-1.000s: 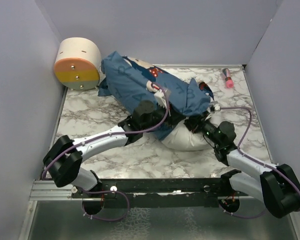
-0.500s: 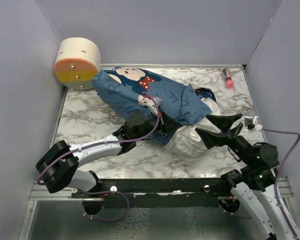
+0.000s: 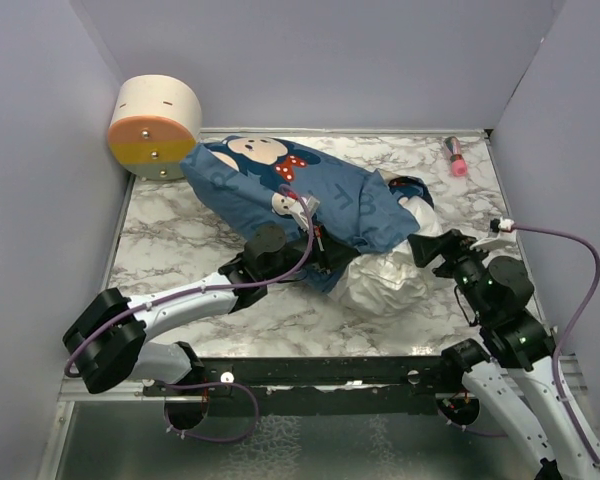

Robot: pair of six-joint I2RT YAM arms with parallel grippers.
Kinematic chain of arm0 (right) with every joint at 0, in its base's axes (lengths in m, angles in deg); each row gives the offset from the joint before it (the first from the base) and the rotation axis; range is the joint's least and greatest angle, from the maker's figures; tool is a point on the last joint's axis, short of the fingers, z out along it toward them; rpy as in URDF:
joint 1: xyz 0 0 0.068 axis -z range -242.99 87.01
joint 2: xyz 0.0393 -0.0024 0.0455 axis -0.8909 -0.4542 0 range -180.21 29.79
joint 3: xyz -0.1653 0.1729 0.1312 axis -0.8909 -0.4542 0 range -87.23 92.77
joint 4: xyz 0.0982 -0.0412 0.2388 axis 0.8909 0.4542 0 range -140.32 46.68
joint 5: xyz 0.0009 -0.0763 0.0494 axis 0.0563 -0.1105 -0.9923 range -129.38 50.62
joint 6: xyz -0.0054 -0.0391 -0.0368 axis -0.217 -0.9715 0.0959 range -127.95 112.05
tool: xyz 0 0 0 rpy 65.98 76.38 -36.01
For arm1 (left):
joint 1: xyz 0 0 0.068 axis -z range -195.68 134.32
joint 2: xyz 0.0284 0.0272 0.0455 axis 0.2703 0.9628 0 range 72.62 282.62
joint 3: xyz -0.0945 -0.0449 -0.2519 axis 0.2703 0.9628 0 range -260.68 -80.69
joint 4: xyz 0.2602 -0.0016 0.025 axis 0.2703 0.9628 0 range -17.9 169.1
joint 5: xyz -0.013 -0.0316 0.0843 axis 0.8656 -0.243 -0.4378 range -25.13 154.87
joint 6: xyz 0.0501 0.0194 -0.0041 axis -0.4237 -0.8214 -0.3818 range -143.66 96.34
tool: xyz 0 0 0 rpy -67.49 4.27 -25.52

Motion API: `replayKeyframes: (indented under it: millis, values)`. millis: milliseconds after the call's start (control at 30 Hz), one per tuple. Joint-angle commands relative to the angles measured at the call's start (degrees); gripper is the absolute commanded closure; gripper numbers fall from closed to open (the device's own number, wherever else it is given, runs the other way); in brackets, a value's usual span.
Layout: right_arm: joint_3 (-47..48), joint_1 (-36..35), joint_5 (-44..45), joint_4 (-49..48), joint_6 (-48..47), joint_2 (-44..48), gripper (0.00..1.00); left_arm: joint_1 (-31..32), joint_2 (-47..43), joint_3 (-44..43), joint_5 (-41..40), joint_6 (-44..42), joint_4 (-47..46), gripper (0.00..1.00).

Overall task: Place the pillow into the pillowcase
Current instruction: Stuff the pillow into the pillowcase.

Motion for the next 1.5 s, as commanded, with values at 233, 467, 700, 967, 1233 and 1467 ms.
replayKeyframes:
  millis: [233,467,700,967,1233,1467]
  values:
    - [-22.7,-0.2,-25.9,-29.5,12.8,-10.4,0.46,1.6,-1.6,-1.5,7.7,-1.3,-3.7,1.0]
    - [-22.1,-0.3,-33.5,-45.2,8.5,-23.7,0.41,6.7,-0.4,-1.9,9.3,-4.4,4.1,0.95]
    - [-26.3,-0.2,-27.3,-37.5,8.2,-13.9,0.41,6.7,-18.9,-4.8,-5.5,-13.6,29.8,0.35]
    - [-29.6,-0.2,-29.1,-43.0,9.7,-17.6,0.41,1.3,-9.2,-32.4,-12.6,-24.8,53.8,0.27]
    - [-30.0,-0.2,-28.8,-43.0,10.1,-17.2,0.41,0.0,24.5,-71.9,-14.8,-40.3,76.8,0.21]
    - [-30.3,0.0,-29.1,-43.1,10.3,-16.8,0.41,1.3,47.1,-99.9,-15.6,-44.2,96.5,0.23]
